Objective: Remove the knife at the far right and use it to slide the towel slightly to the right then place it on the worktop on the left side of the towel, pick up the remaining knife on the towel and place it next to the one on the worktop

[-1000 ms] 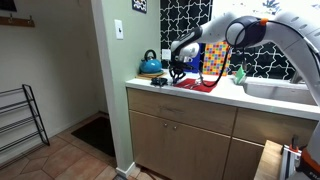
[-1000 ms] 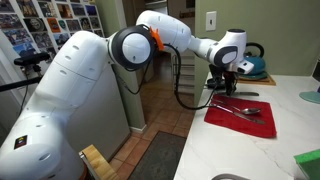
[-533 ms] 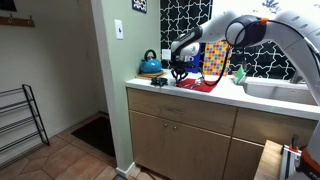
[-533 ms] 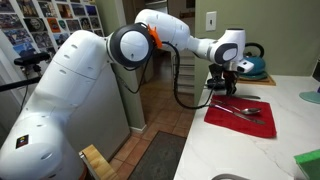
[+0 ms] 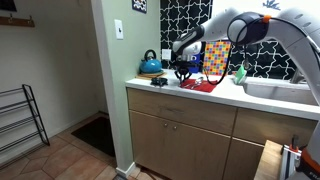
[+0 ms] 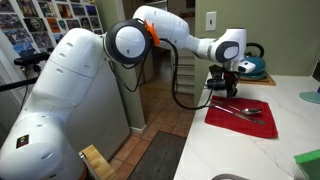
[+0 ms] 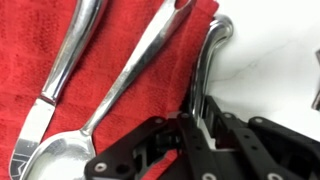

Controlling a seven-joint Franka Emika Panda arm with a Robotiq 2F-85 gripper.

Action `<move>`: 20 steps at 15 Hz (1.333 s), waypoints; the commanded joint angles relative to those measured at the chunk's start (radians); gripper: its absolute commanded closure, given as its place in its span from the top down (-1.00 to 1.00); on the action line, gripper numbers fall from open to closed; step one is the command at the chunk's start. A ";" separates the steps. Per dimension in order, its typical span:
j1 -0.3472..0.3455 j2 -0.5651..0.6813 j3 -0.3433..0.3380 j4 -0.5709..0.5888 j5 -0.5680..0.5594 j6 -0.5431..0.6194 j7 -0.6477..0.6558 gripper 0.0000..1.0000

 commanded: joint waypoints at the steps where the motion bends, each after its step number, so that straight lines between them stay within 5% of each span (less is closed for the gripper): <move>1: 0.002 -0.058 -0.011 -0.091 -0.046 -0.030 -0.053 -0.91; 10: 0.002 -0.125 -0.029 -0.202 -0.153 -0.027 -0.202 -0.91; 20: -0.014 -0.115 0.047 -0.140 -0.027 0.012 -0.231 -0.91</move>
